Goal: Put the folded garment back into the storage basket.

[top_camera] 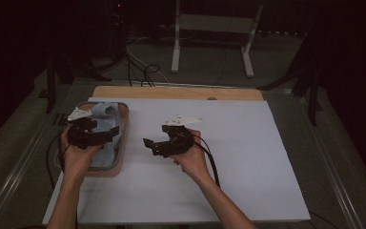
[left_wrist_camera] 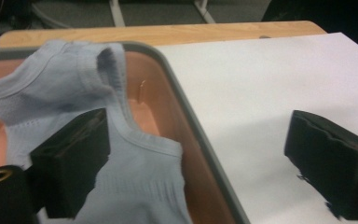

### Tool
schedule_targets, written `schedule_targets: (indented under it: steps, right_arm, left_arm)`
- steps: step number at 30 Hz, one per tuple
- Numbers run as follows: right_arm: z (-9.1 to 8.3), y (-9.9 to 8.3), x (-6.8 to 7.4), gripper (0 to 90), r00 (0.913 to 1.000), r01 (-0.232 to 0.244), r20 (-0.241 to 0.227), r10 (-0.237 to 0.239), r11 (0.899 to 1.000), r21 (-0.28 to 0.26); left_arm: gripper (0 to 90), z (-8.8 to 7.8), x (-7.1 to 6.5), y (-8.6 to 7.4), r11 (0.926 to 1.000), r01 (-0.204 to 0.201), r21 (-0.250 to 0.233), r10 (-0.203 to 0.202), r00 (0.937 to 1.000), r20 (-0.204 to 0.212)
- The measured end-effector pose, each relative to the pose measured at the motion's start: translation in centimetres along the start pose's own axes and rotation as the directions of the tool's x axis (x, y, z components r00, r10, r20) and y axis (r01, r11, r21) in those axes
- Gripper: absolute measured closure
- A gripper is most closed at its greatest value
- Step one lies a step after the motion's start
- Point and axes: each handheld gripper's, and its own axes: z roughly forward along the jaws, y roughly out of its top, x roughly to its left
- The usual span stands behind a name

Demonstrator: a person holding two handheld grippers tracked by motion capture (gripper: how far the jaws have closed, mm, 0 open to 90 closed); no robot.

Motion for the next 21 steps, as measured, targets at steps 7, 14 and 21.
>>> schedule_targets:
  steps: [7, 14, 21]
  right_arm:
    - [-1.3, -0.4, -0.4, 13.2, 0.9999, 0.010, 0.009, -0.010, 1.000, -0.009]
    - [-2.4, -0.9, -0.8, 12.5, 0.9996, 0.016, 0.024, -0.016, 1.000, -0.015]
    - [-3.3, -1.3, -1.2, 12.3, 0.9988, 0.033, 0.036, -0.032, 0.999, -0.020]
  left_arm:
    - [0.4, -0.1, -0.9, -1.2, 0.9991, -0.041, -0.010, 0.041, 0.9991, -0.008]
    - [0.2, -0.5, -1.7, -2.2, 0.9950, -0.089, -0.046, 0.090, 0.9960, 0.006]
    - [0.3, -0.9, -1.8, -3.0, 0.9917, -0.093, -0.088, 0.095, 0.9952, 0.021]
